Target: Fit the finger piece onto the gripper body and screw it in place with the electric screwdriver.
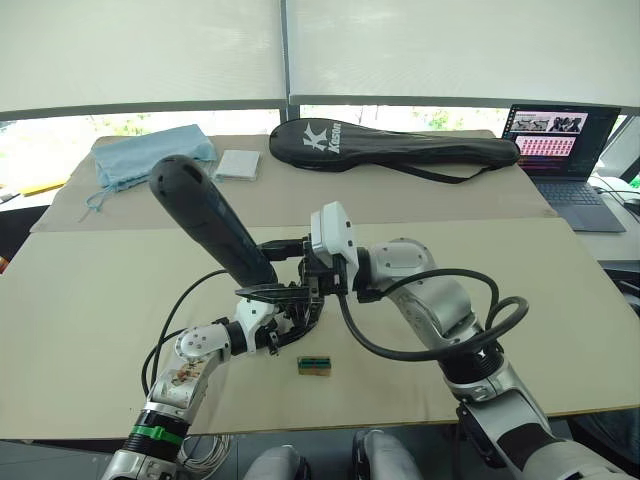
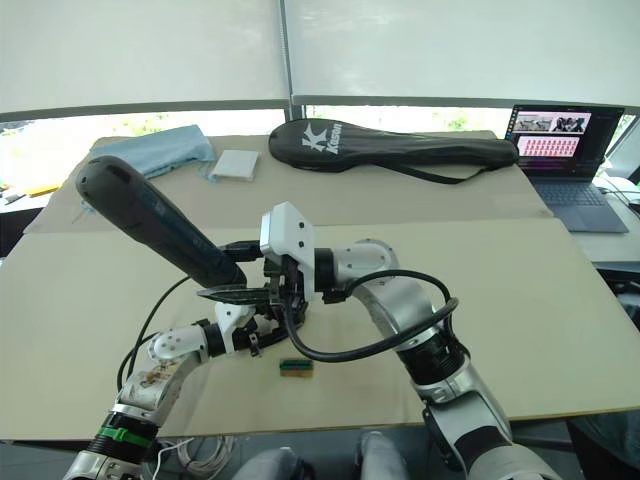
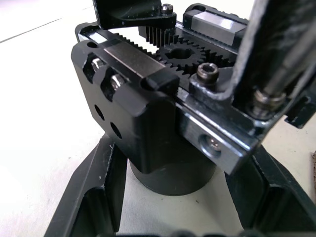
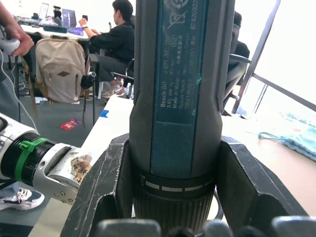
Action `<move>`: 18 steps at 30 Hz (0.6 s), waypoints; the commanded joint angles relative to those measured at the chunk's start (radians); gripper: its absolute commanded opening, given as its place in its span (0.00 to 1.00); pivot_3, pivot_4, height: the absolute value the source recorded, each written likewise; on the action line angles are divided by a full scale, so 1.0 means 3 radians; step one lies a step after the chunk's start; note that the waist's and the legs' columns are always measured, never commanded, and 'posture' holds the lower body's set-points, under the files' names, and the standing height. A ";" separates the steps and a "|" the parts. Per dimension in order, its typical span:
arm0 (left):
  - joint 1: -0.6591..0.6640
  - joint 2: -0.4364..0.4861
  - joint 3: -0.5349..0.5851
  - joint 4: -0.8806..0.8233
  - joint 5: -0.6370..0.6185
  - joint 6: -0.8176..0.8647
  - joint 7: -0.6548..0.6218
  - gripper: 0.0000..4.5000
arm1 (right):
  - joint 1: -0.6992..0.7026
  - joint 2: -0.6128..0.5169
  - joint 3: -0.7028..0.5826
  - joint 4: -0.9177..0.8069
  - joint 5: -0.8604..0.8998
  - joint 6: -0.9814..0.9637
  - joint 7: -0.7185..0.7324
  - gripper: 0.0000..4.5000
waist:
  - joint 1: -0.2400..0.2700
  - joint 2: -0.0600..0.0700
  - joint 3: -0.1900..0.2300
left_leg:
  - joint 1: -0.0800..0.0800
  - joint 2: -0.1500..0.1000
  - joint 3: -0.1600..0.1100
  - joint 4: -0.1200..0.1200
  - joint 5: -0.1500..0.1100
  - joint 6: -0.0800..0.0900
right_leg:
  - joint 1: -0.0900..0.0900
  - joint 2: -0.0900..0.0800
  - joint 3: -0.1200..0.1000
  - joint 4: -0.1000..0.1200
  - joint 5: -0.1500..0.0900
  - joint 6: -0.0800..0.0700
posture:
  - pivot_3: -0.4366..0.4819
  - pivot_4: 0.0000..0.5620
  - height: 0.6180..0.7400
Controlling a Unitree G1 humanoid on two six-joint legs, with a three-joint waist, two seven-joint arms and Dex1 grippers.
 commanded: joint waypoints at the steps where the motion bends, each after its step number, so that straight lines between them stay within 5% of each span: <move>1: 0.0107 0.0016 -0.0106 -0.0034 0.0003 0.0053 -0.0086 0.51 | 0.0072 -0.0122 -0.0064 0.0321 -0.0136 0.0204 -0.0079 0.43 | 0.0000 0.0000 0.0000 | 0.0000 0.0000 0.0000 0.0000 0.0000 0.0000 | 0.0000 0.0000 0.0000 0.0000 0.0000 0.0000 | 0.48 0.27 1.00; 18: 0.0125 0.0028 -0.0089 -0.0051 -0.0003 0.0065 -0.0065 0.51 | 0.0118 -0.0113 -0.0175 0.0362 -0.0078 0.0226 -0.0160 0.43 | 0.0001 0.0000 0.0000 | 0.0000 0.0000 0.0000 -0.0005 -0.0003 0.0005 | -0.0001 -0.0003 0.0001 -0.0001 0.0000 0.0000 | 0.48 0.27 1.00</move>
